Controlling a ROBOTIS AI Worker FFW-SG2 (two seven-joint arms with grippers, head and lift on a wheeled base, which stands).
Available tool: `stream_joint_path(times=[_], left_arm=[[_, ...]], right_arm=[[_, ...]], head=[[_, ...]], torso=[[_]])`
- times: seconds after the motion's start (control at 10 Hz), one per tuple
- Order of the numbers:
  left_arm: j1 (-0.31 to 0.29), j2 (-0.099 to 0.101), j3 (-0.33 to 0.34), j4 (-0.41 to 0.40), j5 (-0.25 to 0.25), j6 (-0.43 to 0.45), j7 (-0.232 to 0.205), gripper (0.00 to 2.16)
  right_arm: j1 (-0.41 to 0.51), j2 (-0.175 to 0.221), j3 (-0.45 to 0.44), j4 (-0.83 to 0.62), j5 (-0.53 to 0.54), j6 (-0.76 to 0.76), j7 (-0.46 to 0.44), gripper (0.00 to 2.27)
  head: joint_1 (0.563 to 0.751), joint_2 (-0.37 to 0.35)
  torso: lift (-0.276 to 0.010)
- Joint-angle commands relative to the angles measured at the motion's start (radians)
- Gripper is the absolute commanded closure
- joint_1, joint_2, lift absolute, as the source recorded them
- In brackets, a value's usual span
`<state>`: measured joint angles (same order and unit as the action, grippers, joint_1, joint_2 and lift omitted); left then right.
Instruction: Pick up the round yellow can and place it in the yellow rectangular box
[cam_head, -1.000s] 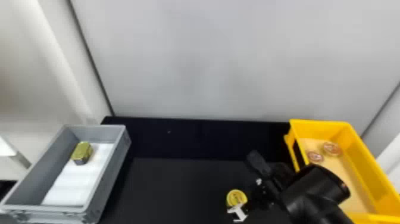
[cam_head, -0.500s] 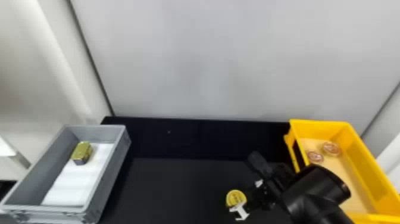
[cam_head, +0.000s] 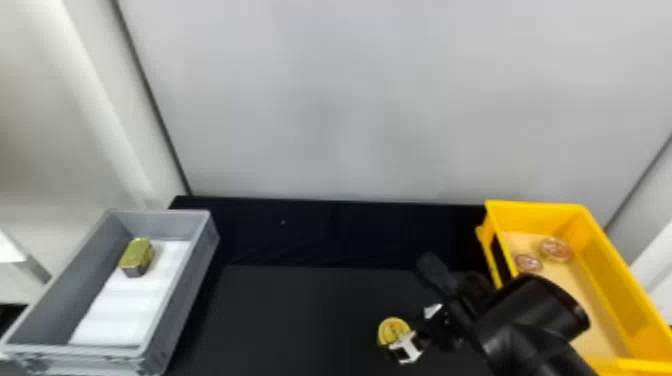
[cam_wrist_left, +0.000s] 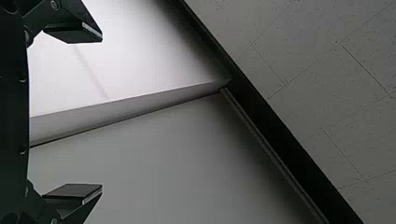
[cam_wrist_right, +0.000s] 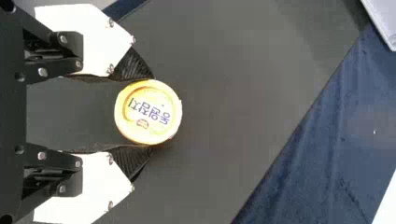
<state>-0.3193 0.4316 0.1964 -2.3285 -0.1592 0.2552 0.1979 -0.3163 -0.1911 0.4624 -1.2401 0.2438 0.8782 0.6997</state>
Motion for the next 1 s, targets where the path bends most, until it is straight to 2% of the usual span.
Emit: stream_joint_path(times=[0.0, 0.3, 0.6, 0.9], left_arm=[[0.0, 0.0, 0.0, 0.0, 0.001, 0.001, 0.0, 0.14], [0.0, 0.0, -0.005, -0.002, 0.001, 0.003, -0.001, 0.14], [0.011, 0.001, 0.003, -0.005, 0.003, 0.012, -0.001, 0.14], [0.006, 0.018, -0.001, -0.008, 0.003, 0.03, -0.001, 0.14]], right_arm=[[0.0, -0.001, -0.002, -0.002, 0.008, -0.002, 0.017, 0.67], [0.016, -0.002, -0.023, -0.038, 0.046, 0.021, 0.081, 0.67], [0.031, -0.013, -0.048, -0.18, 0.062, 0.072, 0.092, 0.67], [0.003, -0.027, -0.088, -0.282, 0.06, 0.081, 0.097, 0.67]], head=[[0.663, 0.054], [0.663, 0.054], [0.663, 0.054], [0.663, 0.054]], torso=[[-0.009], [-0.009], [-0.009], [-0.009]])
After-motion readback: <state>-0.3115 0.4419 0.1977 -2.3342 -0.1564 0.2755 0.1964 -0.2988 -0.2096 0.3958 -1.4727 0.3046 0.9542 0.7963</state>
